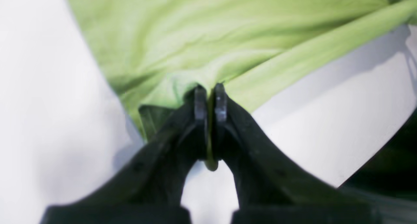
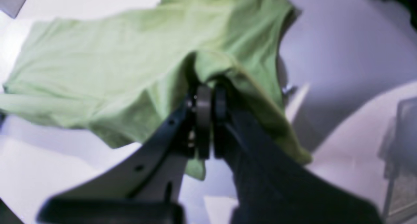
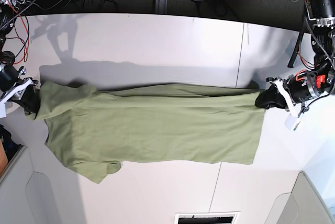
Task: Layout the t-shirt on the table in an organized manner, then fold the t-shirt properly
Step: 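Grasp the shirt's side edge with both grippers and pull it taut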
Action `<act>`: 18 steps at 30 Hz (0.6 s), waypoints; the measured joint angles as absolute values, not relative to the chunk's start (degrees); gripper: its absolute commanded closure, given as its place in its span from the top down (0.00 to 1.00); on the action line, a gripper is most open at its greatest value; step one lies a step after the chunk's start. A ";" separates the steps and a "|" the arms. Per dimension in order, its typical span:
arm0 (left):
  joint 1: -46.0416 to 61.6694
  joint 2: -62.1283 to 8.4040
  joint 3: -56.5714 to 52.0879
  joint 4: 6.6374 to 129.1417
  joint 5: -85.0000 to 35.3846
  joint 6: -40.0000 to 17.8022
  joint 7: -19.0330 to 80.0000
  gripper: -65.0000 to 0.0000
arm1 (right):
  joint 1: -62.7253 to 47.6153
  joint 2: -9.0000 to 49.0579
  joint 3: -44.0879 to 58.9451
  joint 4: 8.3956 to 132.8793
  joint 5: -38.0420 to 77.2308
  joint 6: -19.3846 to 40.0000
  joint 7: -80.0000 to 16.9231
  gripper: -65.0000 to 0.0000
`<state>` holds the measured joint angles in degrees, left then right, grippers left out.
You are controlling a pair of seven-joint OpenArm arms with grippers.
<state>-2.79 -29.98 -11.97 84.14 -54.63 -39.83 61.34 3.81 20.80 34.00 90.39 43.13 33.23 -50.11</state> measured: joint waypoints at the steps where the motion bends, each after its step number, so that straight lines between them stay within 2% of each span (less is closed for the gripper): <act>1: -3.53 -29.93 -10.24 82.48 -53.10 -39.79 60.10 0.00 | 4.14 20.80 34.00 89.25 42.96 33.21 -49.28 0.00; 6: -8.10 -29.71 -6.33 76.05 -46.63 -39.83 51.94 0.00 | 7.88 20.67 34.04 80.60 41.89 33.10 -48.47 0.00; 13: -10.37 -28.91 -6.04 70.65 -44.60 -39.86 51.27 0.00 | 14.79 20.69 32.99 69.58 39.13 33.23 -45.87 0.00; 16: -10.39 -28.40 -5.96 70.22 -44.62 -39.86 51.18 0.24 | 15.14 20.62 30.55 67.07 38.57 33.23 -44.66 0.00; 17: -10.50 -28.42 -5.96 70.22 -44.58 -39.83 51.18 0.31 | 15.09 20.62 29.69 67.05 38.52 33.21 -44.56 0.07; 18: -10.52 -28.49 -5.98 70.22 -44.60 -39.83 51.16 0.36 | 15.09 20.62 29.12 67.05 38.52 33.21 -44.47 0.19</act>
<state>-10.52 -28.49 -5.98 70.22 -44.60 -39.83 51.16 15.09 20.62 29.12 67.05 38.52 33.21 -44.47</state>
